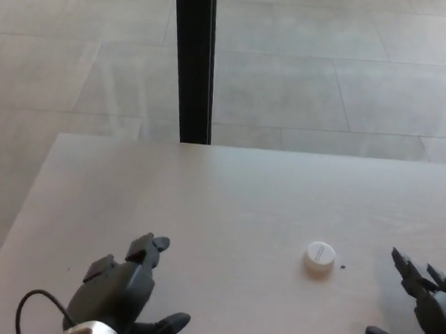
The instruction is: The robot uses its left hand to to lift the bottle kept on the middle of the desk and tilts it towards its right hand. It then uses its right hand to rotate its cap to open it and places the bottle and cap back on the desk
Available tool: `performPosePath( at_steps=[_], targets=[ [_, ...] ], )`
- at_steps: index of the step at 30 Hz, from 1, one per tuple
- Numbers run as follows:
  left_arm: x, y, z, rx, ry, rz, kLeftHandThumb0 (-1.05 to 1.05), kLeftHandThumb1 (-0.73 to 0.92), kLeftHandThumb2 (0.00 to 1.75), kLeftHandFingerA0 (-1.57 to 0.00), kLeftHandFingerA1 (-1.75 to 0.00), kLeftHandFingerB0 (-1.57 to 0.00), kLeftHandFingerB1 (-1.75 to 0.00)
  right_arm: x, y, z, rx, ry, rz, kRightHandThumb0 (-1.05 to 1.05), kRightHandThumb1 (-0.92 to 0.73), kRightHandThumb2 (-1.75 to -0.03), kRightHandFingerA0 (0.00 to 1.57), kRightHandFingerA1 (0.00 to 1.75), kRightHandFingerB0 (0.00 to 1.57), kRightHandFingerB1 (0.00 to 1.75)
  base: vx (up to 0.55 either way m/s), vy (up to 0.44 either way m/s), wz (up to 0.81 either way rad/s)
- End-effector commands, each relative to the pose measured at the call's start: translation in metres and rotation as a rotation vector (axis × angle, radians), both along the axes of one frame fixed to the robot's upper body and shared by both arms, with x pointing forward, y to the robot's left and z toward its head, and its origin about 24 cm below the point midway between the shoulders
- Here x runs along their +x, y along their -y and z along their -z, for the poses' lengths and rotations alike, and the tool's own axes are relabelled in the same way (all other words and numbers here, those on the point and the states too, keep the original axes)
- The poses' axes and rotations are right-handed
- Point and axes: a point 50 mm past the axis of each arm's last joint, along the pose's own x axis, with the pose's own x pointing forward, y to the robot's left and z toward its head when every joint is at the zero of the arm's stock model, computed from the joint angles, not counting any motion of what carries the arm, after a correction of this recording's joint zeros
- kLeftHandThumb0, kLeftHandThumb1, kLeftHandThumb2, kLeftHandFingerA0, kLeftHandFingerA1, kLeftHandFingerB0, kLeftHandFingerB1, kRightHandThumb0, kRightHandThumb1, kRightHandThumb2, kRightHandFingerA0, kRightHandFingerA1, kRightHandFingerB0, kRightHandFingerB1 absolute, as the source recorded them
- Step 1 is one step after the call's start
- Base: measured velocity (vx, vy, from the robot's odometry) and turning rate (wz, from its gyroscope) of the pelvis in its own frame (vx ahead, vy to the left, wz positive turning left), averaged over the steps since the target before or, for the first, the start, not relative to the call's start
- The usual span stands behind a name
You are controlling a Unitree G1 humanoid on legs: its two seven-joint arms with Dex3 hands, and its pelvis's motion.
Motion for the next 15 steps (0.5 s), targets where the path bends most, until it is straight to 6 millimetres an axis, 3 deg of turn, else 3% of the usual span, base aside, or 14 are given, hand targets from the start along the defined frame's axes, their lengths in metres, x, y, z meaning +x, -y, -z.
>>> performPosePath(
  at_steps=[1, 3, 4, 5, 6, 8, 10, 11, 12, 13, 14, 15],
  targets=[
    [-0.011, -0.064, -0.016, -0.508, 0.109, -0.284, -0.6, 0.77, 0.62, -0.47, -0.9, -0.28, -0.48, -0.021, 0.061, -0.028, 0.216, 0.116, 0.155, -1.0, -0.61, -0.91, 0.0, 0.14, 0.0, 0.0, 0.0, 0.0, 0.0],
    [-0.014, -0.079, -0.018, -0.588, 0.141, -0.359, -0.6, 0.75, 0.63, -0.49, -0.91, -0.31, -0.5, -0.027, 0.073, -0.033, 0.261, 0.14, 0.18, -0.93, -0.58, -0.87, 0.0, 0.14, 0.02, 0.0, 0.0, 0.0, 0.0],
    [-0.021, -0.107, -0.018, -0.632, 0.201, -0.397, -0.6, 0.78, 0.63, -0.42, -0.93, -0.3, -0.52, -0.038, 0.095, -0.039, 0.315, 0.184, 0.242, -0.97, -0.59, -0.87, 0.0, 0.15, 0.03, 0.0, 0.0, 0.0, 0.0],
    [-0.023, -0.109, -0.018, -0.638, 0.207, -0.401, -0.6, 0.78, 0.63, -0.42, -0.93, -0.3, -0.52, -0.04, 0.098, -0.04, 0.321, 0.187, 0.25, -0.97, -0.59, -0.87, 0.0, 0.15, 0.03, 0.0, 0.0, 0.0, 0.0],
    [-0.034, -0.14, -0.017, -0.683, 0.229, -0.494, -0.64, 0.76, 0.62, -0.43, -0.88, -0.33, -0.51, -0.054, 0.121, -0.045, 0.308, 0.198, 0.333, -0.95, -0.6, -0.87, 0.0, 0.14, 0.0, 0.0, 0.0, 0.0, 0.0],
    [-0.058, -0.171, -0.013, -0.813, 0.29, -0.622, -0.68, 0.74, 0.61, -0.48, -0.74, -0.4, -0.44, -0.078, 0.15, -0.047, 0.332, 0.244, 0.472, -0.91, -0.55, -0.8, 0.0, 0.07, 0.07, 0.0, 0.0, 0.0, 0.0],
    [-0.068, -0.184, -0.012, -0.794, 0.311, -0.668, -0.7, 0.73, 0.61, -0.53, -0.7, -0.46, -0.43, -0.089, 0.162, -0.046, 0.351, 0.235, 0.519, -0.9, -0.56, -0.81, 0.0, 0.08, 0.03, 0.0, 0.0, 0.0, 0.0],
    [-0.088, -0.212, -0.007, -0.83, 0.326, -0.742, -0.58, 0.6, 1.01, -0.48, -0.75, -0.35, -0.57, -0.109, 0.183, -0.042, 0.354, 0.245, 0.652, -0.91, -0.57, -0.87, 0.0, 0.1, 0.07, 0.02, 0.0, 0.0, 0.0],
    [-0.106, -0.231, -0.002, -0.808, 0.338, -0.845, -0.57, 0.76, 0.62, -0.57, -0.68, -0.46, -0.41, -0.127, 0.196, -0.038, 0.372, 0.249, 0.754, -0.93, -0.58, -0.87, 0.0, 0.07, 0.07, 0.02, 0.0, 0.0, 0.0],
    [-0.122, -0.243, 0.001, -0.776, 0.333, -0.93, -0.6, 0.61, 0.97, -0.51, -0.68, -0.37, -0.53, -0.142, 0.204, -0.035, 0.407, 0.249, 0.815, -0.79, -0.54, -0.81, 0.0, 0.0, 0.1, 0.07, 0.0, 0.0, 0.0],
    [-0.137, -0.255, 0.003, -0.76, 0.329, -0.984, -0.6, 0.63, 0.98, -0.48, -0.66, -0.33, -0.52, -0.156, 0.211, -0.031, 0.408, 0.25, 0.886, -0.89, -0.57, -0.84, 0.0, 0.03, 0.04, 0.04, 0.0, 0.0, 0.0],
    [-0.163, -0.276, 0.01, -0.743, 0.348, -1.083, -0.6, 0.77, 0.63, -0.49, -0.51, -0.37, -0.36, -0.176, 0.222, -0.028, 0.437, 0.281, 1.007, -0.92, -0.58, -0.85, 0.0, 0.02, 0.1, 0.06, 0.0, 0.0, 0.0]
  ],
)
